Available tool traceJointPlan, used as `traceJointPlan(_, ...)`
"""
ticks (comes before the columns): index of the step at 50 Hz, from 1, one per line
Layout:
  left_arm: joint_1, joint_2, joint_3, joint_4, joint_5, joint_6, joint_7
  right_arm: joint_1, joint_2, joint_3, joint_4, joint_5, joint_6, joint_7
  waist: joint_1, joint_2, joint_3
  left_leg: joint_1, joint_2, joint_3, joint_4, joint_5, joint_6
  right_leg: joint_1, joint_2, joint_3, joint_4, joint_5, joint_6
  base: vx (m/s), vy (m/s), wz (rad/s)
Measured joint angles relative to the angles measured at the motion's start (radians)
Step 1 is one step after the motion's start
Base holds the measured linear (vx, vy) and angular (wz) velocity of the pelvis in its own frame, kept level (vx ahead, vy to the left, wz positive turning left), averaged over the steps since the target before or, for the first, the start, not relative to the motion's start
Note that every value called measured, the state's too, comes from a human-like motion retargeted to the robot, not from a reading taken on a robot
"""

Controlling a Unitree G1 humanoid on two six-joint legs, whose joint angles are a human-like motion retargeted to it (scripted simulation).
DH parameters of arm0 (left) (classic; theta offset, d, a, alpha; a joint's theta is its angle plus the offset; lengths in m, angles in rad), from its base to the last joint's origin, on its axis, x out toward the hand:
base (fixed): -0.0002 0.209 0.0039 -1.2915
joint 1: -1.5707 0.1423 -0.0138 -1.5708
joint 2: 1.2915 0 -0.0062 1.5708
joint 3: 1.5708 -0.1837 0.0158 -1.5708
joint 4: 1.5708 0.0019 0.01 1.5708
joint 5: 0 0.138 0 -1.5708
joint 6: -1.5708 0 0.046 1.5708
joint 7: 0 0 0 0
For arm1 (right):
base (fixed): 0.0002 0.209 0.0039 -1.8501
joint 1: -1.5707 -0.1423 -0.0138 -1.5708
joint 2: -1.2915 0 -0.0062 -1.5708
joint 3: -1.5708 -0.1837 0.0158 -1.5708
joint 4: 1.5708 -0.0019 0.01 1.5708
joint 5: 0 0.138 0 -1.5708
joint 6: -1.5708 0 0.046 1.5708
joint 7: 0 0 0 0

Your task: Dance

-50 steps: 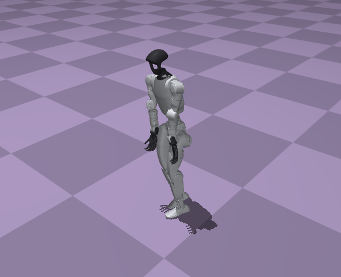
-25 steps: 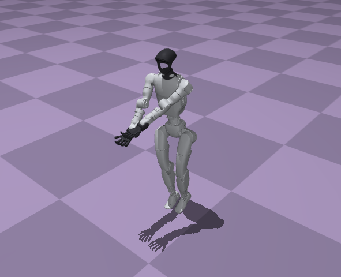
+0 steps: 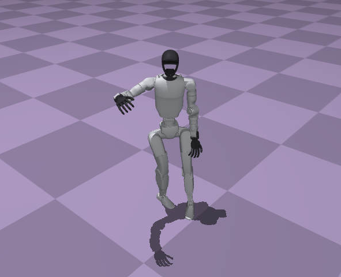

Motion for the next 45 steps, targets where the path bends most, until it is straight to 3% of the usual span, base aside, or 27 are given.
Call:
traceJointPlan(2, 0.035, 0.068, 0.05, -0.003, 0.005, -0.006, -0.015, 0.06, -0.149, -0.069, -0.067, -0.124, -0.076, -0.072, 0.058, -0.028, 0.011, 0.028, -0.033, 0.083, -0.033, -0.069, 0.0, 0.01, -0.071, -0.053, 0.0, -0.035, 0.04, 0.04, 0.12, 2.03)
traceJointPlan(3, 0.049, 0.105, 0.07, -0.003, 0.006, 0.007, -0.044, 0.112, -0.213, -0.133, -0.089, -0.209, -0.105, -0.122, 0.091, -0.023, 0.018, 0.036, -0.008, 0.122, -0.027, -0.09, 0.0, 0.0, -0.07, -0.091, -0.002, -0.031, 0.047, 0.15, -0.2, 2.26)
traceJointPlan(7, 0.124, 0.244, 0.171, -0.022, -0.016, 0.104, -0.173, 0.318, -0.301, -0.416, -0.146, -0.534, -0.151, -0.488, 0.136, -0.06, 0.041, 0.139, 0.097, 0.428, 0.063, -0.157, 0.178, 0.005, -0.096, -0.251, -0.039, -0.003, -0.03, 0.29, -0.2, 2.29)
traceJointPlan(12, 0.24, 0.354, 0.359, -0.048, -0.053, 0.144, -0.161, 0.457, -0.355, -0.591, -0.244, -0.85, -0.263, -0.955, -0.027, -0.108, -0.059, 0.182, 0.162, 0.591, 0.241, -0.134, 0.382, -0.028, -0.175, -0.358, -0.052, -0.043, -0.035, 0.46, 0.12, 2.73)
traceJointPlan(15, 0.281, 0.388, 0.419, -0.048, -0.009, 0.155, -0.125, 0.515, -0.395, -0.658, -0.24, -0.996, -0.22, -1.195, -0.109, -0.115, -0.102, 0.267, 0.223, 0.755, 0.233, -0.087, 0.465, -0.025, -0.254, -0.474, -0.065, -0.065, -0.01, 0.51, 0.16, 3.05)
traceJointPlan(17, 0.289, 0.408, 0.446, -0.051, 0.033, 0.154, -0.11, 0.579, -0.41, -0.745, -0.216, -1.043, -0.193, -1.275, -0.126, -0.109, -0.11, 0.334, 0.269, 0.897, 0.182, -0.015, 0.483, -0.005, -0.293, -0.58, -0.076, -0.08, 0.009, 0.51, 0.11, 2.85)
traceJointPlan(20, 0.278, 0.454, 0.488, -0.047, 0.076, 0.149, -0.089, 0.75, -0.376, -0.96, -0.193, -1.087, -0.174, -1.405, -0.127, -0.082, -0.103, 0.378, 0.299, 0.956, 0.084, 0.192, 0.454, 0.019, -0.324, -0.735, -0.084, -0.107, 0.033, 0.5, 0.1, 2.54)
traceJointPlan(23, 0.233, 0.515, 0.515, -0.039, 0.051, 0.132, -0.046, 0.954, -0.289, -1.209, -0.184, -1.089, -0.17, -1.548, -0.08, -0.023, -0.09, 0.358, 0.314, 0.989, 0.002, 0.212, 0.256, 0.035, -0.307, -0.863, -0.089, -0.125, 0.051, 0.49, 0.16, 2.02)
traceJointPlan(25, 0.192, 0.551, 0.526, -0.034, 0.011, 0.108, -0.013, 1.048, -0.226, -1.343, -0.162, -1.084, -0.155, -1.623, -0.039, 0.015, -0.081, 0.343, 0.316, 1.016, -0.051, 0.226, 0.192, 0.043, -0.297, -0.892, -0.09, -0.13, 0.069, 0.53, 0.21, 1.72)
traceJointPlan(30, 0.084, 0.64, 0.535, -0.033, -0.1, 0.038, 0.04, 1.079, -0.079, -1.511, -0.017, -0.984, -0.136, -1.721, 0.029, 0.064, -0.084, 0.26, 0.287, 0.974, -0.063, 0.164, 0.167, 0.087, -0.331, -0.994, -0.111, -0.133, 0.12, 0.52, 0.21, 1.68)
traceJointPlan(36, -0.028, 0.78, 0.52, -0.01, -0.201, -0.03, 0.063, 1.03, 0.036, -1.615, 0.234, -0.834, -0.143, -1.759, 0.117, 0.07, -0.08, 0.203, 0.202, 0.897, -0.024, 0.055, 0.232, 0.164, -0.386, -1.062, -0.155, -0.109, 0.176, 0.51, 0.19, 1.09)
traceJointPlan(40, -0.115, 0.865, 0.495, 0.01, -0.298, -0.087, 0.096, 1.022, 0.072, -1.689, 0.395, -0.76, -0.124, -1.764, 0.154, 0.086, -0.089, 0.161, 0.154, 0.783, 0.029, -0.049, 0.213, 0.204, -0.41, -1.076, -0.177, -0.11, 0.216, 0.49, 0.23, 0.93)
traceJointPlan(45, -0.235, 0.941, 0.483, 0.029, -0.454, -0.174, 0.127, 1.02, 0.092, -1.774, 0.586, -0.664, -0.121, -1.719, 0.162, 0.134, -0.093, 0.127, 0.113, 0.66, 0.092, -0.122, 0.235, 0.22, -0.405, -0.969, -0.157, -0.169, 0.177, 0.42, 0.22, 0.91)
